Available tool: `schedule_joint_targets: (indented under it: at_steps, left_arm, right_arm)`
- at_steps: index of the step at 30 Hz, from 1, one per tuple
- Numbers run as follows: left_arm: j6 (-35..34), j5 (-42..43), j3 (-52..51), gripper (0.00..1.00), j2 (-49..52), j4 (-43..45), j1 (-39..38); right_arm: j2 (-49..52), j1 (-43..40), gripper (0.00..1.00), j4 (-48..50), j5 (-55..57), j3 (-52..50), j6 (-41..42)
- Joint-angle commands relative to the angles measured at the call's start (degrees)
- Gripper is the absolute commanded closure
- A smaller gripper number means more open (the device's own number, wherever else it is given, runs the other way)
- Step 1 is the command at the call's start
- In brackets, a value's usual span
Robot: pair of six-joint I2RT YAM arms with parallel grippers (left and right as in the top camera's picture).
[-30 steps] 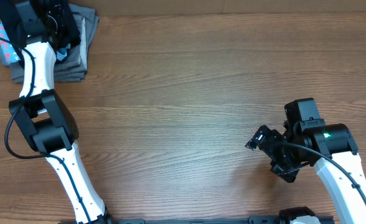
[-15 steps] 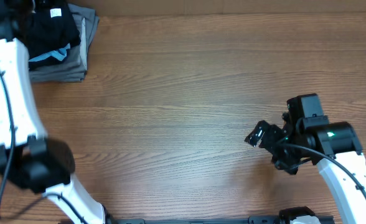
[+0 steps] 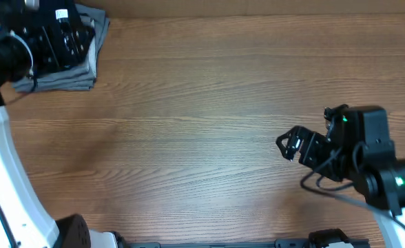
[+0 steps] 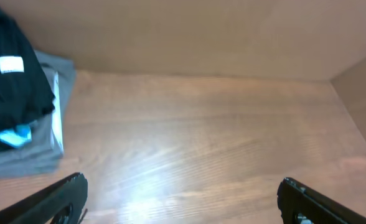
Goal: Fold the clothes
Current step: 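Release the bundle and pull the left gripper back from the stack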
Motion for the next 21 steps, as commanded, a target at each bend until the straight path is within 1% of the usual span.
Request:
schedule_joint_targets:
  at_steps: [1, 2, 5, 8, 11, 12, 14, 17, 21]
  left_arm:
    - [5.7, 0.5, 0.3, 0.00, -3.7, -4.2, -0.3]
    - [6.1, -2.3, -0.6, 0.00, -6.1, -7.7, -0.4]
    - [6.0, -7.3, -4.4, 0.00, -10.5, -10.4, -0.3]
    - [6.0, -7.6, -12.8, 0.00, -17.2, -9.5, -0.3]
    - [4.1, -7.3, -25.2, 0.00, -25.9, -3.7, -0.3]
    - [2.7, -7.8, -30.4, 0.00, -29.3, -0.5, -0.3]
    - [-0.2, -8.9, -38.9, 0.00, -34.8, 5.4, -0.3]
    - [-2.0, -8.8, -50.9, 0.00, -42.0, 14.2, -0.3]
    - [-1.9, -9.0, -60.1, 0.00, -45.7, 21.9, -0.3]
  right_arm:
    - [-4.3, 0.1, 0.00, -1.5, 1.7, -0.2, -2.2]
    - [-7.0, 0.1, 0.00, -2.1, 3.7, -1.7, -2.2]
    - [-11.7, 0.1, 0.00, -0.7, 4.2, -6.1, -2.1]
    - [-16.3, 0.1, 0.00, 3.4, 4.2, -12.2, -1.9]
    - [-19.6, 0.1, 0.00, 9.9, 4.1, -18.4, -1.3]
    - [-20.0, 0.1, 0.00, 12.5, 4.2, -20.1, -0.5]
    - [-19.8, 0.1, 0.00, 17.1, 4.3, -22.1, -0.4]
    - [-18.8, 0.1, 0.00, 23.9, 5.7, -23.4, -0.4]
    - [-16.7, 0.1, 0.00, 30.7, 8.7, -23.4, -0.4]
